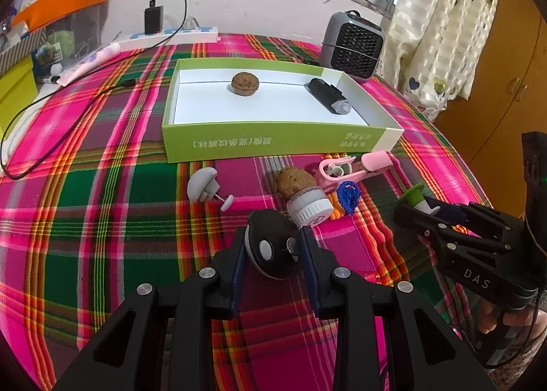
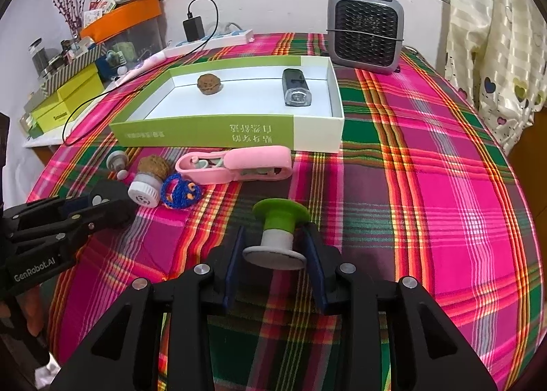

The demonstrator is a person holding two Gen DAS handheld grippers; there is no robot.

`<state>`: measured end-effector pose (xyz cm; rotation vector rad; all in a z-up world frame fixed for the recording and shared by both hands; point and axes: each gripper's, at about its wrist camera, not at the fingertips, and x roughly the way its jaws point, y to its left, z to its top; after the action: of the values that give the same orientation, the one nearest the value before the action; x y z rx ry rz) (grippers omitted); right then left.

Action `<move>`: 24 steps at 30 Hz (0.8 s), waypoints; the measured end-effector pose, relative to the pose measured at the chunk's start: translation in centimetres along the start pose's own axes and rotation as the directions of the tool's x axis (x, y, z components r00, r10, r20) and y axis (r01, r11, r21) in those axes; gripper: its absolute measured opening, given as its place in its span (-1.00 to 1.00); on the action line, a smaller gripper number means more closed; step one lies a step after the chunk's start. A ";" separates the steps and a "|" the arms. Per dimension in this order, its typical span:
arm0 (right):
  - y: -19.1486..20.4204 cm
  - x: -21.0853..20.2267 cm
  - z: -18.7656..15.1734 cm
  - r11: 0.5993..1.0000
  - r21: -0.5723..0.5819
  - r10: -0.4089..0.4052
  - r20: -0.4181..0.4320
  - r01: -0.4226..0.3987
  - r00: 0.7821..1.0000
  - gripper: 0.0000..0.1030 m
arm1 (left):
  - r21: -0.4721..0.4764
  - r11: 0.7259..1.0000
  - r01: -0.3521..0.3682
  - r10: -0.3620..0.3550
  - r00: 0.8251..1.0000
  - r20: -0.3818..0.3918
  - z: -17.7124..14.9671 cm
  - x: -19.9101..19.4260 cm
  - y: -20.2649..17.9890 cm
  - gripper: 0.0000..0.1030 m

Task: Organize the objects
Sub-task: 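Lift and carry the black disc with the left tool while the right tool carries the spool to the tray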

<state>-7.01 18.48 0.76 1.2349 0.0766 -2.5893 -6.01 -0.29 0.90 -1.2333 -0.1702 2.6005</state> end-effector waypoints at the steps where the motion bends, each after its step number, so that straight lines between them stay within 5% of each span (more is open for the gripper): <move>1: 0.0 0.0 0.0 1.000 0.000 -0.002 0.000 0.002 1.000 -0.30 | -0.007 1.000 0.002 -0.002 1.000 0.000 0.0 0.0 0.1 -0.45; 24: -0.2 -0.7 0.0 1.000 0.013 0.019 0.029 -0.019 0.999 -0.32 | -0.005 1.000 -0.013 0.013 1.000 0.026 0.4 -1.0 0.1 -0.49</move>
<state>-6.66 18.80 1.29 1.1972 0.0421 -2.5947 -5.74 -0.67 1.86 -1.2069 -0.1743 2.6296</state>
